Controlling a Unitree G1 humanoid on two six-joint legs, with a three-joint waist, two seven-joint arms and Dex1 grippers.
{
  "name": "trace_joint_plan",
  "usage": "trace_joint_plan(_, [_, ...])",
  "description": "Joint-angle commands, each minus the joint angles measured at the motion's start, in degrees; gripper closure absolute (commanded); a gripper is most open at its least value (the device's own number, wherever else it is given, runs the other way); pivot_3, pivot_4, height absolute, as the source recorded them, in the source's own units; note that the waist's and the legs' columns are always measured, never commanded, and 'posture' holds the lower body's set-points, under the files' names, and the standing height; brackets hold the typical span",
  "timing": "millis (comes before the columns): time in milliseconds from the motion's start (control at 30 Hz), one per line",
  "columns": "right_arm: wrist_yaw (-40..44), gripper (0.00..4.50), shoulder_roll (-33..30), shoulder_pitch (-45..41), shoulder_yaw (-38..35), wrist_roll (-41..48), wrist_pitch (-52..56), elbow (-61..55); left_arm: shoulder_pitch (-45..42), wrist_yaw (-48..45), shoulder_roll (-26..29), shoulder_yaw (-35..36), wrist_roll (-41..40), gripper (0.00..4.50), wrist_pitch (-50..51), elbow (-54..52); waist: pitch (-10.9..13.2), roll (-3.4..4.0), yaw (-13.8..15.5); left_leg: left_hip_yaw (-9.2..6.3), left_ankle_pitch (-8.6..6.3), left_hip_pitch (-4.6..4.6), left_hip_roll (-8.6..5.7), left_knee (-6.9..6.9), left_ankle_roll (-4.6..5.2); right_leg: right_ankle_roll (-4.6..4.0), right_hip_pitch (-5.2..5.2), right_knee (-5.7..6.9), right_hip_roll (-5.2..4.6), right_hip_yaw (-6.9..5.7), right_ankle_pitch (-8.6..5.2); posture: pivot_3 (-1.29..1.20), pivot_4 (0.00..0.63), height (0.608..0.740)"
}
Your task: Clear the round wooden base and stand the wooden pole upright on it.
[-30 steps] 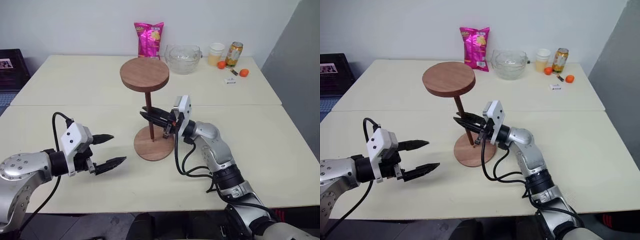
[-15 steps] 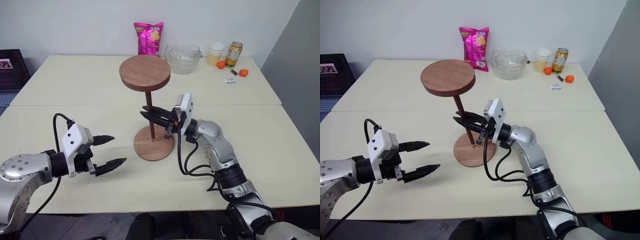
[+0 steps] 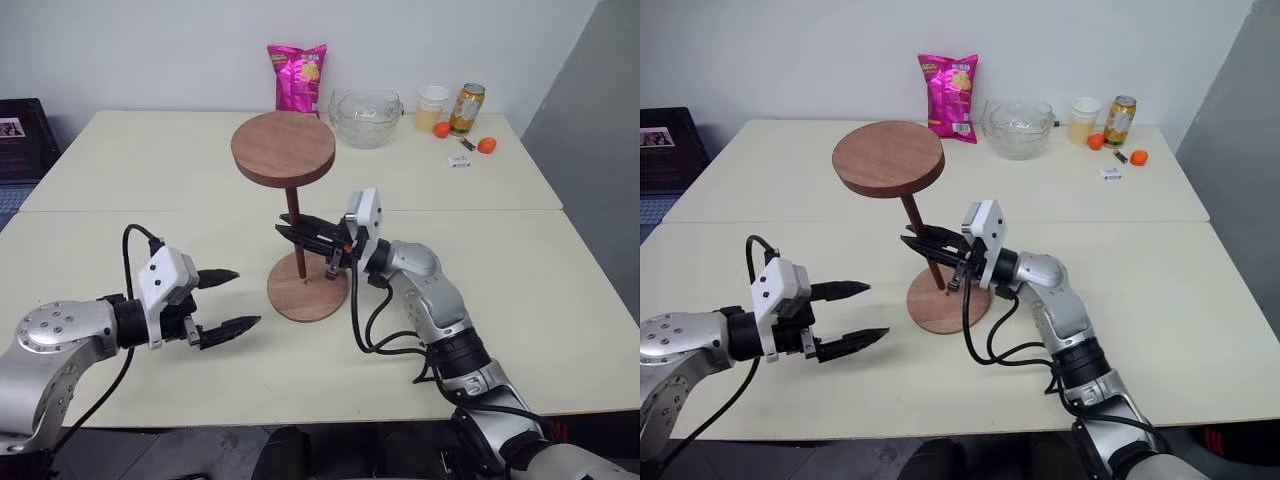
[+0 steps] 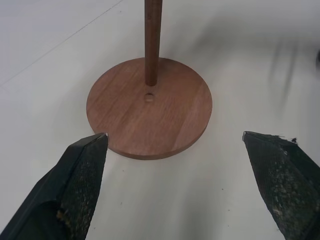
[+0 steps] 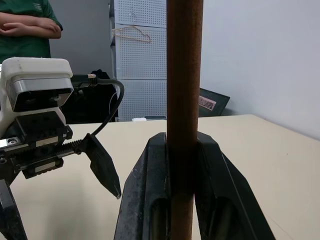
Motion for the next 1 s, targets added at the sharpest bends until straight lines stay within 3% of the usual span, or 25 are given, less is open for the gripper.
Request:
trace_joint_plan(33, [-0.7,4.24,0.1,-0.9,0.4,-1.6,-1.9,1.6,-1.3,-1.2,0.5,-1.6,1.2,0.0,-2.0,0.5,0.0,-0.01,0.0,0.0,0.0,0.0,-0.01,0.0,0.0,0.0,0.0,0.0,0.0,0.0,0.0,0.0,0.15,0.74])
trace_joint_plan(367, [-2.0,4.24,0.8,-2.2,-0.3,-3.6,-7.0,7.3,-3.1,-2.1,-0.2,-3.6,2.7,0.0,-4.3,3.0,0.0,0.0,0.0,0.0,0.0,0.0,0.0,0.0,0.0,0.0,0.0,0.0,0.0,0.0,0.0,0.0,0.15,0.74])
trace_joint_plan(1000, [-1.5,4.24,1.1,0.7,1.8,-4.7,-8.0,7.3,-3.4,-2.5,-0.8,-4.8,3.7,0.0,-6.1,4.2,0.0,-0.01,0.0,0.0,0.0,0.0,0.0,0.0,0.0,0.0,0.0,0.0,0.0,0.0,0.0,0.0,0.15,0.74])
